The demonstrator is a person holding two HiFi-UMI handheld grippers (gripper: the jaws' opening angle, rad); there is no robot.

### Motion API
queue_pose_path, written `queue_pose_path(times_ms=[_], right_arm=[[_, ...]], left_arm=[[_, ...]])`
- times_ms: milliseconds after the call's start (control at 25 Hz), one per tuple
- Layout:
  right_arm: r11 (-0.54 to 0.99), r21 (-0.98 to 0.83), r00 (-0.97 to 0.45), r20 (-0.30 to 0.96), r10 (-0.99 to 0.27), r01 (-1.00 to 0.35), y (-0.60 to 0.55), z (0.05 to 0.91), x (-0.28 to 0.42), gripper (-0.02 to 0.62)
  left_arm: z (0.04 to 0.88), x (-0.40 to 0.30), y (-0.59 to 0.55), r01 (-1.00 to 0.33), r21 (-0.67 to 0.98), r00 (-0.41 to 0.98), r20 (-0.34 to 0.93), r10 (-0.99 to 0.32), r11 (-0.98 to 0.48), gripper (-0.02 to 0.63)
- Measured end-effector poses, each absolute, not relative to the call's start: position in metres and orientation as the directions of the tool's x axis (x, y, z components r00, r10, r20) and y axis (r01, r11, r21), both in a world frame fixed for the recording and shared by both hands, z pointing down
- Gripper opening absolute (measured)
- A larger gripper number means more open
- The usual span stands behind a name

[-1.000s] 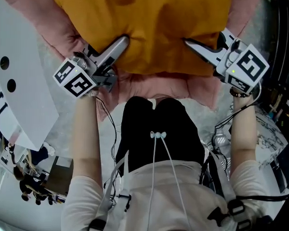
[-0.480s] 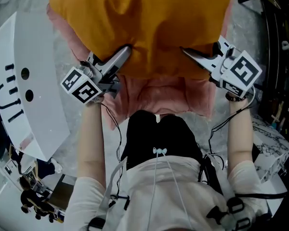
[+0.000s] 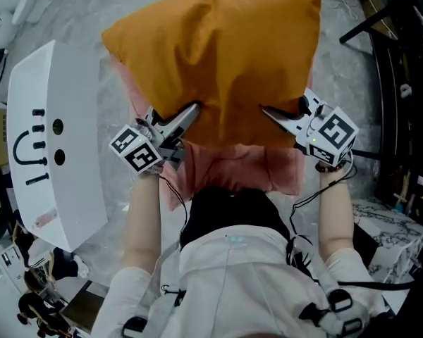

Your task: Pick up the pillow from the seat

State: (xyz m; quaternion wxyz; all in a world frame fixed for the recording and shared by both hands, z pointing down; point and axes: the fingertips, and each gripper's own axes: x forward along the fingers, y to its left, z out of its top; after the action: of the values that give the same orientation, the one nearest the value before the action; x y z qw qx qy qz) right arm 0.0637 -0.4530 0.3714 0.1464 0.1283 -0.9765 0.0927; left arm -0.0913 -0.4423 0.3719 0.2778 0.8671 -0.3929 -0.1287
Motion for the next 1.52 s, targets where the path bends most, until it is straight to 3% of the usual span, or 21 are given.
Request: queue_pose_path(times_ms=[1520], right_arm=[[0.951, 0.131, -0.954, 0.070, -0.290, -0.280, -0.435, 0.189, 0.100, 0.175]], left_arm=[[0.165, -0.051, -0.426, -0.687, 0.249, 0.664, -0.168, -0.729, -0.683, 0.321]])
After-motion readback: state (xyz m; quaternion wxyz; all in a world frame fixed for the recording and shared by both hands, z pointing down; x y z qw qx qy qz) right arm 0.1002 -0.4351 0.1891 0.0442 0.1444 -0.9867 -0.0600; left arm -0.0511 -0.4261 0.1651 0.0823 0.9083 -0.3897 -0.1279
